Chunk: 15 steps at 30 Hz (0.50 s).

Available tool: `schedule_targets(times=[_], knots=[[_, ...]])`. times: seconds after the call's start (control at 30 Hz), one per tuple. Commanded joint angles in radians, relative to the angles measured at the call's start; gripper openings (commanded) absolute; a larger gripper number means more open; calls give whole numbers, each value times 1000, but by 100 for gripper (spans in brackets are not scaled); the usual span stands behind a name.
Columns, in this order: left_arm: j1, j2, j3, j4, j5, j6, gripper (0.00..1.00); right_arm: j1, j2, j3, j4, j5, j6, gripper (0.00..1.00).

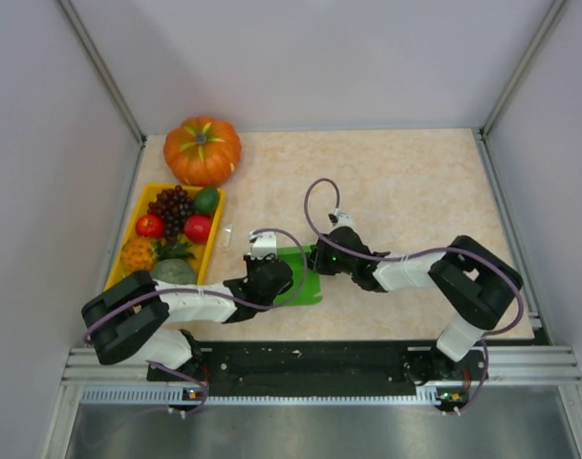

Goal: Fold the paper box

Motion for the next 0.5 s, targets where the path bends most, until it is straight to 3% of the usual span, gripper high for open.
schedule_targets(times=[0.0,0.1,0.17,0.27,0.33,0.47], knots=[[-24,0,8,32,44,0,0,-2,-125,46,-290,-81,-148,23],[-24,-5,1,34,44,13,0,-14,-236,52,-535,-84,-264,33],[-24,-11,-8,41,41,22,0,-24,-291,54,-670,-104,-337,34],[-24,-15,-11,48,44,31,0,-33,-420,60,-793,-62,-474,40],[-24,-17,-12,54,49,40,0,-53,-501,69,-804,-28,-560,51],[-24,-12,-12,63,56,56,0,-77,-478,164,-796,-6,-727,49]])
